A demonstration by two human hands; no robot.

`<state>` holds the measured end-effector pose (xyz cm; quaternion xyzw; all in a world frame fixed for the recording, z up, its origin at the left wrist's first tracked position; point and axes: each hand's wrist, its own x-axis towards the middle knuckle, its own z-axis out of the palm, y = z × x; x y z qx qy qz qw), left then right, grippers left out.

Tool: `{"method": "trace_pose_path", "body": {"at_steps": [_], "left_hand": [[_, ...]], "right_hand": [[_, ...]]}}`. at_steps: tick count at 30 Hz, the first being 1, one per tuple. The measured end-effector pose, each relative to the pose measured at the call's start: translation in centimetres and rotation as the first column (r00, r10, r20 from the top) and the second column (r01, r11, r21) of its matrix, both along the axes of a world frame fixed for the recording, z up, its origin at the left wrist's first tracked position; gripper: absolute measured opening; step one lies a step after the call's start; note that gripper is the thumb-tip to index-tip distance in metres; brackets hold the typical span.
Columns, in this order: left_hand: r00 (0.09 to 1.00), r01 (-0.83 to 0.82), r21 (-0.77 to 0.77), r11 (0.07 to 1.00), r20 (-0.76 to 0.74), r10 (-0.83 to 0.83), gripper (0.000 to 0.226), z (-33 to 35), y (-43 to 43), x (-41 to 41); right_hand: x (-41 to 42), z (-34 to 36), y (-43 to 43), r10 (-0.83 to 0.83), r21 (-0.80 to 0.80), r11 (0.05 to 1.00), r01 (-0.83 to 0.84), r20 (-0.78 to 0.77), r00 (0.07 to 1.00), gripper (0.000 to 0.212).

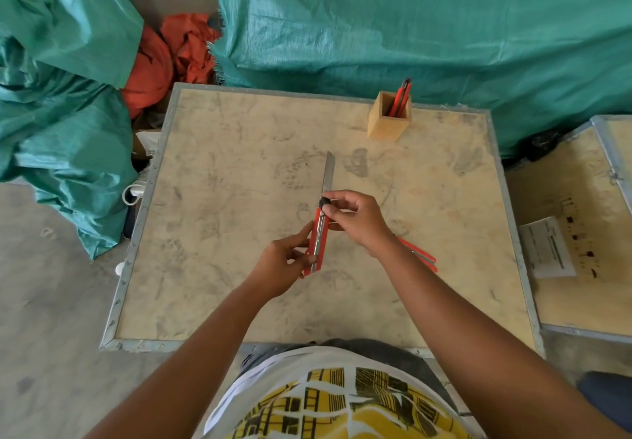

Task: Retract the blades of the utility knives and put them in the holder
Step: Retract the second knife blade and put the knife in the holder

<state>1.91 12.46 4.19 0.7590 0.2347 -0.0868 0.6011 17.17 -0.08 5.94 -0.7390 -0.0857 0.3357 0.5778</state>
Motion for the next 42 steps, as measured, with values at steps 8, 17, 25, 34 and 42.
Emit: {"method": "trace_pose_path", "body": {"at_steps": [8,17,25,34,42], "left_hand": [[0.99,-0.077,-0.13,0.989,0.107,0.091,0.059,2.6,-2.7,0.9],[0.969,-0.143,-0.179,0.973,0.175,0.174,0.051,4.1,-4.6,2.7],[0.956,-0.196,-0.195,0.961,0.181,0.232,0.049,4.7,-5.5,3.6],[0.951,-0.172,-0.253,0.952,0.211,0.228,0.05,5.6,-5.3,3.8],[0.96,-0.105,-0.308,0.945,0.217,0.177,0.057,6.2,-5.1,3.6]], "right_hand": [[0.7,2.5,-2.7,-0.025,0.074,0.997,0.016,0.124,0.992,0.027],[1.0,4.0,-6.0,0.181,-0.098,0.982,-0.161,0.262,0.948,0.025],[2.0,5.0,-7.1,0.338,-0.206,0.939,-0.276,0.397,0.853,0.025],[1.8,6.2,-7.1,0.439,-0.258,0.896,-0.361,0.401,0.804,0.028],[1.1,6.3,-7.6,0.378,-0.224,0.925,-0.306,0.465,0.801,0.024]]}}
